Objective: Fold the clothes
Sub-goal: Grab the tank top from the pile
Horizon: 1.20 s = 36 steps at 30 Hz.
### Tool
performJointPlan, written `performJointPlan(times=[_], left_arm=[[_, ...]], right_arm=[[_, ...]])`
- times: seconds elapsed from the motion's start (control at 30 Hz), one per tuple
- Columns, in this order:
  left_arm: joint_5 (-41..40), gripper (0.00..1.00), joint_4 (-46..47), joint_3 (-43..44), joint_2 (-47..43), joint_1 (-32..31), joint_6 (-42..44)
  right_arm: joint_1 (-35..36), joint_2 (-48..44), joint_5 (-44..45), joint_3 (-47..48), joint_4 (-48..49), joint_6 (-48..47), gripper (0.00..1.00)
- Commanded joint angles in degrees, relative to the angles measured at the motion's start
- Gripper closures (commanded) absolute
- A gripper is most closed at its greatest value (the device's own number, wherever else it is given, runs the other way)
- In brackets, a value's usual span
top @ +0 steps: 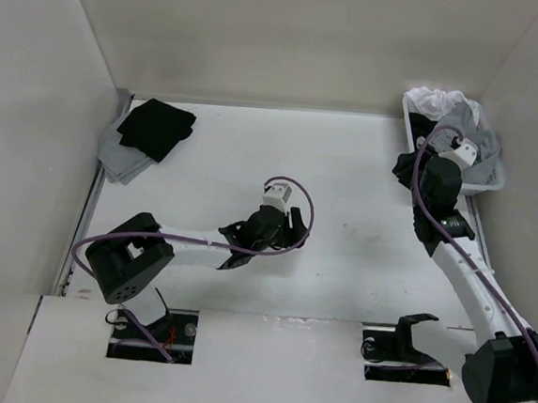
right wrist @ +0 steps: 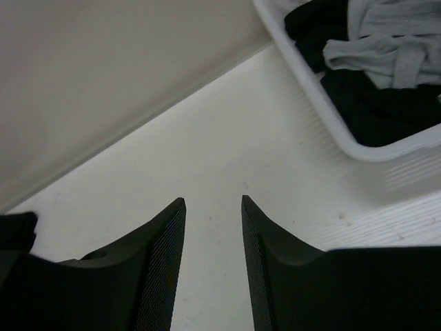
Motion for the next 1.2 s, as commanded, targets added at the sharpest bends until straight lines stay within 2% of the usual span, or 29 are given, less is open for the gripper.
performJointPlan(times=[0.0,0.07,0.2,0.33,0.37,0.5,0.57,0.67,0.97,1.17], left_arm=[[3.0,0.41,4.5,0.9,0.0,-1.0,1.7],[2.4,0.41,4.6,0.8,-0.3,-1.2,2.4],[0.1,0.42,6.1,-0.1,-0.5,-1.9,4.3],[-2.8,0.42,6.6,-0.9,-2.4,-3.3,7.1],[-3.3,0.42,7.2,-1.5,-2.9,-3.4,7.7],[-2.7,0.46,11.6,-4.1,-4.5,-3.2,8.4],[-1.8,0.46,12.7,-4.7,-4.8,-2.9,8.3],[-0.5,0.46,12.7,-4.7,-4.8,-2.6,7.8],[-0.3,0.46,13.3,-5.8,-6.2,-1.1,7.5],[-0.3,0.46,13.8,-6.1,-6.0,-0.7,7.5]], right_arm=[[-6.5,4.1,4.4,5.9,-5.5,-0.9,0.64],[-9.5,6.3,5.5,8.5,-6.7,-0.9,0.76],[-14.2,11.4,6.4,12.8,-8.0,0.4,0.94],[-18.5,17.6,10.6,15.8,-8.6,1.3,1.00],[-19.4,19.2,11.4,16.8,-8.9,1.1,0.99],[-24.2,26.5,12.5,22.9,-11.1,0.4,0.76],[-25.6,29.5,11.3,26.2,-12.0,-0.1,0.68],[-27.3,34.7,9.8,32.1,-14.8,-1.4,0.61],[-32.4,47.6,4.9,43.5,-19.3,-3.6,0.55],[-33.5,51.6,4.7,45.6,-21.0,-4.0,0.54]])
